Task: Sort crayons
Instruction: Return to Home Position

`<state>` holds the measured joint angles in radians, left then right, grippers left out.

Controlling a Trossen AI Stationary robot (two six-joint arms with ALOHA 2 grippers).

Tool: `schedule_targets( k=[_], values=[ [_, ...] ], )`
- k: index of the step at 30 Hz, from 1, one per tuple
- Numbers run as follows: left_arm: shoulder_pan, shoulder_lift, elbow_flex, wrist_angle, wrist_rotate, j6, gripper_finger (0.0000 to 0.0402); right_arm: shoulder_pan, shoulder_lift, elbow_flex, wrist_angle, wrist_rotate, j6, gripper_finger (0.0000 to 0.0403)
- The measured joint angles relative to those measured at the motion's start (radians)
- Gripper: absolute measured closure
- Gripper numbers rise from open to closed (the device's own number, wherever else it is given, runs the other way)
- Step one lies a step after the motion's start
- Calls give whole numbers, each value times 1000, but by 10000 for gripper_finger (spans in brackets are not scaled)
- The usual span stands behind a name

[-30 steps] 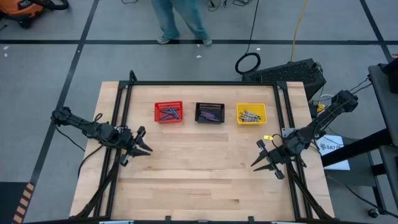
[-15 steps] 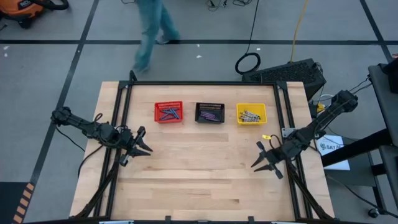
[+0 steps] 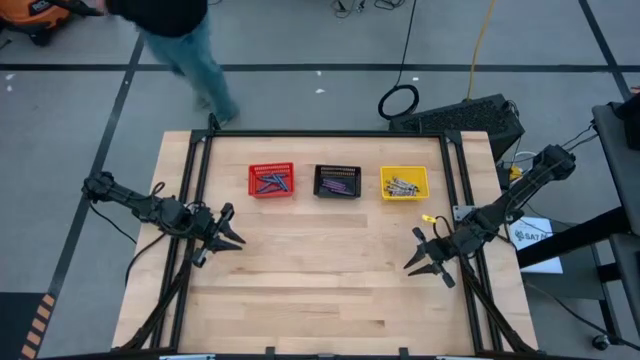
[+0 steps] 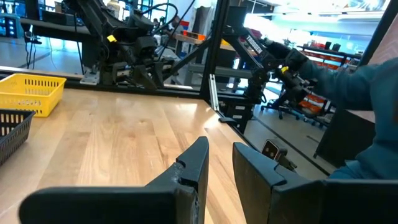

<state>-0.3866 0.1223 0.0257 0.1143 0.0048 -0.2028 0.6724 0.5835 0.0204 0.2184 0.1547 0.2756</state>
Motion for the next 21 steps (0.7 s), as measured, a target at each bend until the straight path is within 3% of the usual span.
schedule_targets(
  k=[12,21],
  values=[
    [0,0,0,0,0,0,324,0,-88,0,-12,0,0,319],
    [0,0,0,0,-1,0,324,0,-301,0,-33,1,0,319]
  ],
)
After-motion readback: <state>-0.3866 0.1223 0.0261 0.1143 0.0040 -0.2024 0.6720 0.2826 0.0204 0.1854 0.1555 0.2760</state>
